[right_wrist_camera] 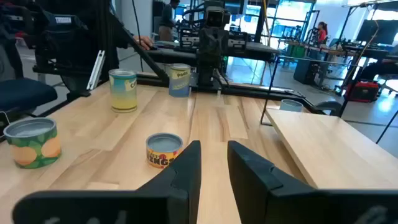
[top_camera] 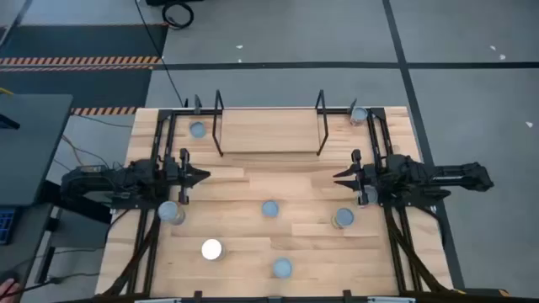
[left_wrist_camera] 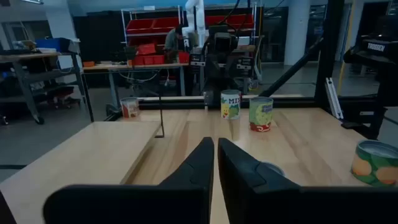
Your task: Pick and place cans onto a shelf
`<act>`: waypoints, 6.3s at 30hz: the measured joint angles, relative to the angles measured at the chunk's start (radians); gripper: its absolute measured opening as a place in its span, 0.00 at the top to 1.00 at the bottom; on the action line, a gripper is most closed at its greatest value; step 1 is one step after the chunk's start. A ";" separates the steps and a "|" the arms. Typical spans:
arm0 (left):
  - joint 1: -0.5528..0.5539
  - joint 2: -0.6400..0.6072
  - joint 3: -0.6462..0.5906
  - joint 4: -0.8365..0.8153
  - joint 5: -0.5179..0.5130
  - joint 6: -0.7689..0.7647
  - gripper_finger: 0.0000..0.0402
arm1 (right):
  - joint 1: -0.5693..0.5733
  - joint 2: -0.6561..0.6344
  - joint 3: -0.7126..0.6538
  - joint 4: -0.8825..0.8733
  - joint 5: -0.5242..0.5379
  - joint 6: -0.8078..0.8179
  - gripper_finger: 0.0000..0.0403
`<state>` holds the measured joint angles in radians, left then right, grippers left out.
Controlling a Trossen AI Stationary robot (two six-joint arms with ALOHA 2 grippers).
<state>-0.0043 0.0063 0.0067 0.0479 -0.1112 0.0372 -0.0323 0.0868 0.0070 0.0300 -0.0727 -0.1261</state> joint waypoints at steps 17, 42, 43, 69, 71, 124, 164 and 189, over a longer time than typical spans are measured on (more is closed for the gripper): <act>0.000 0.000 0.000 0.000 0.000 0.000 0.93 | 0.000 0.000 0.000 0.000 0.000 0.000 0.78; 0.000 0.000 0.000 0.000 0.000 0.000 0.93 | 0.000 0.000 0.000 0.000 0.000 0.000 0.78; 0.000 0.000 0.000 0.000 0.000 0.000 0.93 | 0.000 0.000 0.000 0.000 0.000 0.000 0.78; 0.028 0.020 0.000 0.119 0.038 0.268 0.92 | 0.000 0.000 0.000 0.002 0.000 0.000 0.78; 0.028 0.020 0.000 0.122 0.031 0.039 0.92 | 0.000 0.000 0.000 0.002 0.000 0.000 0.78; -0.635 1.381 1.693 -1.308 0.251 -0.714 0.99 | -0.002 0.000 0.000 0.874 0.134 0.529 0.78; -0.796 1.605 1.216 -1.047 -0.012 -0.908 0.07 | -0.002 0.000 0.000 0.708 0.236 0.606 0.69; -0.742 1.612 1.117 -0.869 -0.129 -0.814 0.17 | -0.002 0.000 0.000 0.707 0.229 0.630 0.69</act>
<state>-0.7461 1.6180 1.1237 -0.8212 -0.2401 -0.7766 -0.0341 0.0872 0.0071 0.7372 0.1558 0.5040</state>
